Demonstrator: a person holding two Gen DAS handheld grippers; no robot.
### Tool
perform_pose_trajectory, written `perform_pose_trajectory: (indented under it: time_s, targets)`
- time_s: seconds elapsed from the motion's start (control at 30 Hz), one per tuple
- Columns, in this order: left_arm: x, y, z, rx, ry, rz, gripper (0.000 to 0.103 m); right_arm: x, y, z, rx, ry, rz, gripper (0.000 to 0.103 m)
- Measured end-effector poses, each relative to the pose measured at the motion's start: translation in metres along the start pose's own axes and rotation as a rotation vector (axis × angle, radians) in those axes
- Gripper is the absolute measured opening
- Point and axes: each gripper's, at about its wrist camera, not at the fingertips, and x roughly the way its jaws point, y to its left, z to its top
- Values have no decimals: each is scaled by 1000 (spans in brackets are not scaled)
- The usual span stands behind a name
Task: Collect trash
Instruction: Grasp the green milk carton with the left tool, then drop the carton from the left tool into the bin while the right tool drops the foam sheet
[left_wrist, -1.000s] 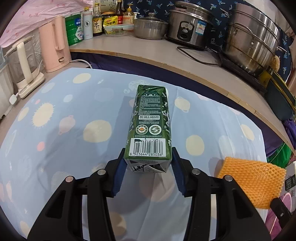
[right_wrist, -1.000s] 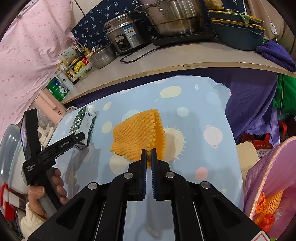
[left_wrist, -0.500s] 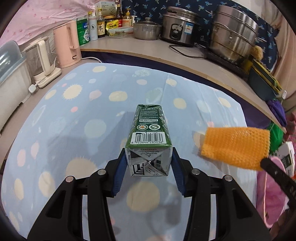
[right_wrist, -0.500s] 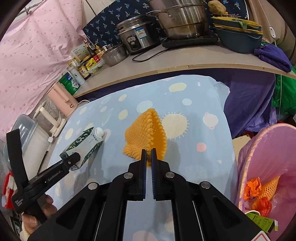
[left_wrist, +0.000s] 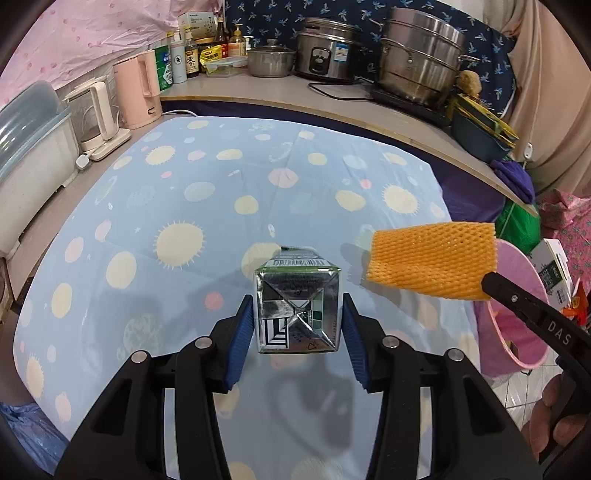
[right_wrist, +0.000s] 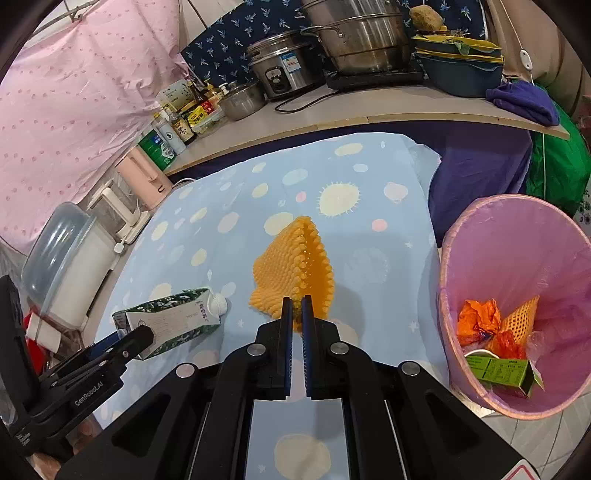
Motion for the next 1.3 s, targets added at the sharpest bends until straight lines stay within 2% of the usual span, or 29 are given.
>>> perform_pose_trajectory:
  time_s: [0.4, 0.73, 1.0, 1.3]
  targets:
    - [-47, -39, -14, 65, -55, -54, 44, -60, -16, -8, 19, -91, 7, 5]
    - [-60, -83, -12, 135, -84, -112, 44, -91, -48, -11, 67, -145, -29, 5]
    - [-62, -124, -3, 186, -103, -168, 44, -116, -87, -10, 129, -197, -85, 5]
    - [-54, -185, 18, 243, -118, -271, 44, -146, -148, -8, 235, -264, -182, 5]
